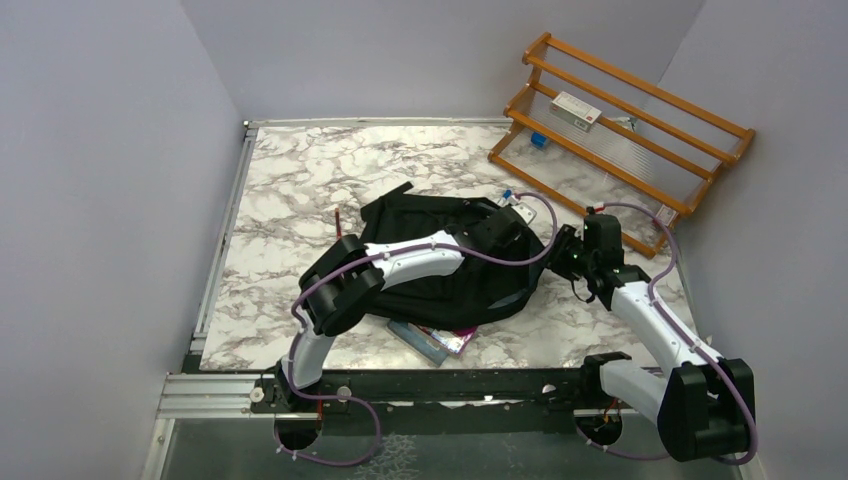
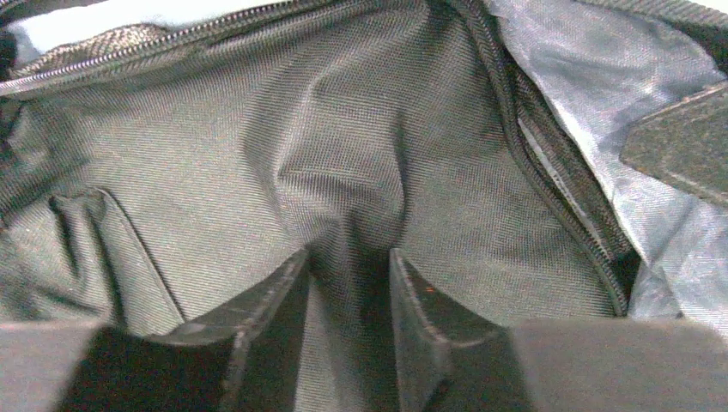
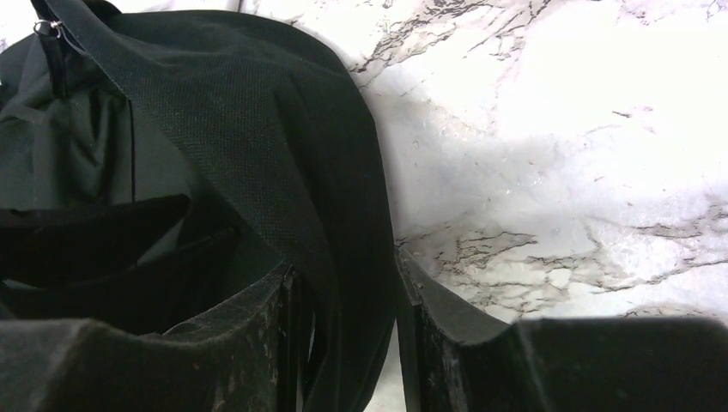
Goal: Pack the student bag
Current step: Unzip the student bag at the center of the board.
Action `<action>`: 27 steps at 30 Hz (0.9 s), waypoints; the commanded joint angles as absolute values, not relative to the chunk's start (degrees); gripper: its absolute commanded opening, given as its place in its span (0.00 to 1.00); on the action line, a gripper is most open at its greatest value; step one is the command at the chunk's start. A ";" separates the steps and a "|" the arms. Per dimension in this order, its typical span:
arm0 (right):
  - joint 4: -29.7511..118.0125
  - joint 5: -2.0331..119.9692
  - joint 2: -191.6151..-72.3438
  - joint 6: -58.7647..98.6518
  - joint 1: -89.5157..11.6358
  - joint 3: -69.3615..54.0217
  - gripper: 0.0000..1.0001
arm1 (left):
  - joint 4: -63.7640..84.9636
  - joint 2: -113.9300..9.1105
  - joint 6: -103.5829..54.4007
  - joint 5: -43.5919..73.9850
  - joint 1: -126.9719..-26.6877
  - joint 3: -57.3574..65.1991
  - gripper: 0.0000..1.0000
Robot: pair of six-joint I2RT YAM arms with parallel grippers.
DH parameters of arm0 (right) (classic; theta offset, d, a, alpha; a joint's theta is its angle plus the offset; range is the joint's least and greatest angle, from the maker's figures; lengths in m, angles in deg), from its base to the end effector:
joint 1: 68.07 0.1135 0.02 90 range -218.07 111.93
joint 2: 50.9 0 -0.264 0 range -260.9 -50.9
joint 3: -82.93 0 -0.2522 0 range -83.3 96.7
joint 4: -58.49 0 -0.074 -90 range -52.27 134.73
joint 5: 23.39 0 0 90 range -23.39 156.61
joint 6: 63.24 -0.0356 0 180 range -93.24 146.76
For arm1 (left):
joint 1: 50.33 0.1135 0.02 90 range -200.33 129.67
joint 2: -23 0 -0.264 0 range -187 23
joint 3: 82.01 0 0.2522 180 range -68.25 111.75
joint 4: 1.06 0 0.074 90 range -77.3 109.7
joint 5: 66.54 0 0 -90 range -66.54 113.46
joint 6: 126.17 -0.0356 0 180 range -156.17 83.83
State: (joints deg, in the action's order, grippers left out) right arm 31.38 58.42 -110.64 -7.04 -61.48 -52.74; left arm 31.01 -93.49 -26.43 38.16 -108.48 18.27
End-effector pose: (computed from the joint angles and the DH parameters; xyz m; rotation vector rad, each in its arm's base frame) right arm 0.2086 0.0292 0.2007 0.4829 2.3114 0.5169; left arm 0.2462 -0.3793 0.1984 0.8726 2.2275 -0.2528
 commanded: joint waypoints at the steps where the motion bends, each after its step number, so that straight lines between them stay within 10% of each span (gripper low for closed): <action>1: 32.51 58.04 -110.14 -6.38 -61.30 -53.51 0.43 | 33.26 -92.83 -26.38 40.81 -108.45 19.44 0.31; 8: 32.63 58.57 -110.11 -6.29 -61.30 -54.01 0.43 | 32.99 -88.34 -24.32 38.30 -105.68 18.82 0.00; 27: 30.77 55.75 -105.81 -5.00 -61.30 -49.85 0.47 | 8.97 -73.90 -18.16 -6.02 -89.27 -4.32 0.00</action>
State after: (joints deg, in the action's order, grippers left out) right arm 31.51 58.12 -109.40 -6.37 -61.48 -53.63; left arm 15.29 -75.26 -19.75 5.04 -89.33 -2.93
